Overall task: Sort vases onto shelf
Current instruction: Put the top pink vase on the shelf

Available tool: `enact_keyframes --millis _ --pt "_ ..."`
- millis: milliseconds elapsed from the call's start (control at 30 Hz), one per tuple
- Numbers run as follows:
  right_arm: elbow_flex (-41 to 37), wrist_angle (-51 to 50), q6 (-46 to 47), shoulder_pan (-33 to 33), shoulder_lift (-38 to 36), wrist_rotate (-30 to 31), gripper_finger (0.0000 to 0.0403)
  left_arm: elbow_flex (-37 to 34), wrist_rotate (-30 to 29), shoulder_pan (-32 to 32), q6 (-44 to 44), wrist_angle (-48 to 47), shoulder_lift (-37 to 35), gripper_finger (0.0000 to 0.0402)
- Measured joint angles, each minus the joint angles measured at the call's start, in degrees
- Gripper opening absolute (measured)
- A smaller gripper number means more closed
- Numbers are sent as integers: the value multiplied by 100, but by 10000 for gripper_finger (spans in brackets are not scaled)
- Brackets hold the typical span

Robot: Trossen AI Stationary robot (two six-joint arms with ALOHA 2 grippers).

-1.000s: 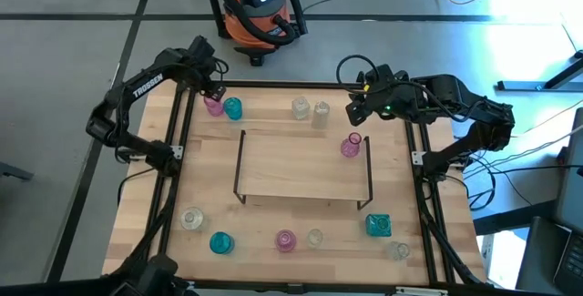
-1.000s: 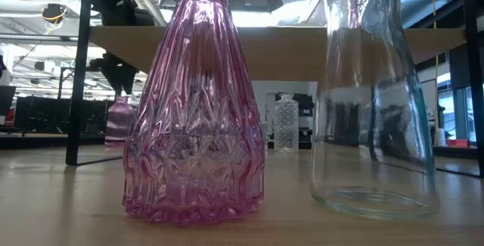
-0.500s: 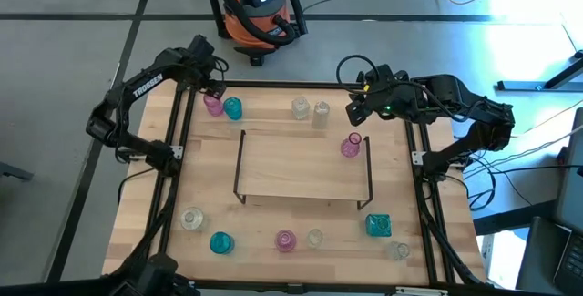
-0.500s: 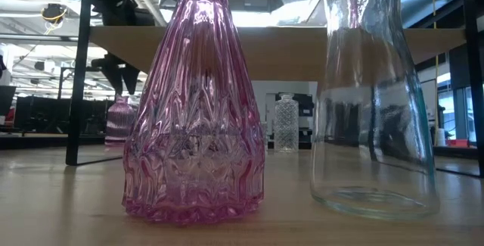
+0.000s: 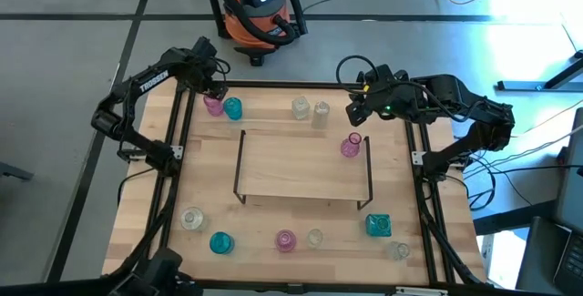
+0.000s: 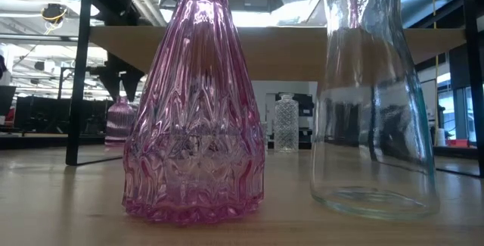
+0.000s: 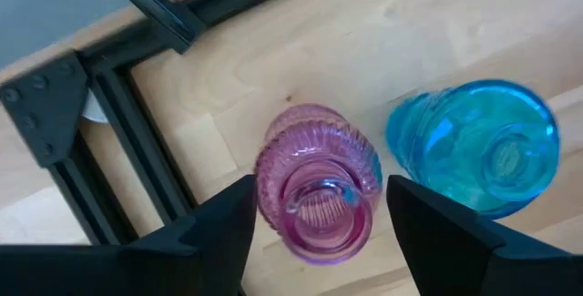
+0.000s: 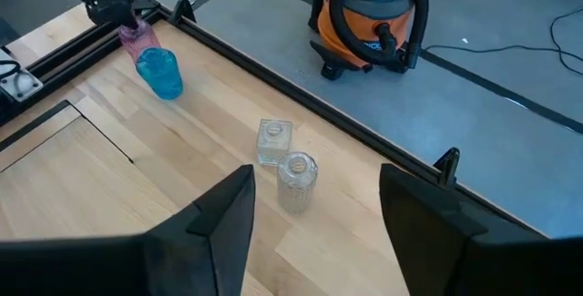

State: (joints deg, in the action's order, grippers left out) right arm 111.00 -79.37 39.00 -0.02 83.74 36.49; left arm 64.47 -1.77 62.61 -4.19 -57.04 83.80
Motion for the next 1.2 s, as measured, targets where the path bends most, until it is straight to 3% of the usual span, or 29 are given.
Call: enact_keyframes --millis 300,600,867,1200 --pt "0 0 2 -1 2 5 211 0 75 0 -44 -127 95 211" --pt "0 2 -26 0 2 157 211 10 128 -65 -139 -304 65 122" --pt "-2 2 -28 -2 2 163 211 0 79 -160 -182 -406 -235 121" --pt "-4 0 -41 -2 2 168 211 228 -17 -647 -651 -1041 -1313 121"
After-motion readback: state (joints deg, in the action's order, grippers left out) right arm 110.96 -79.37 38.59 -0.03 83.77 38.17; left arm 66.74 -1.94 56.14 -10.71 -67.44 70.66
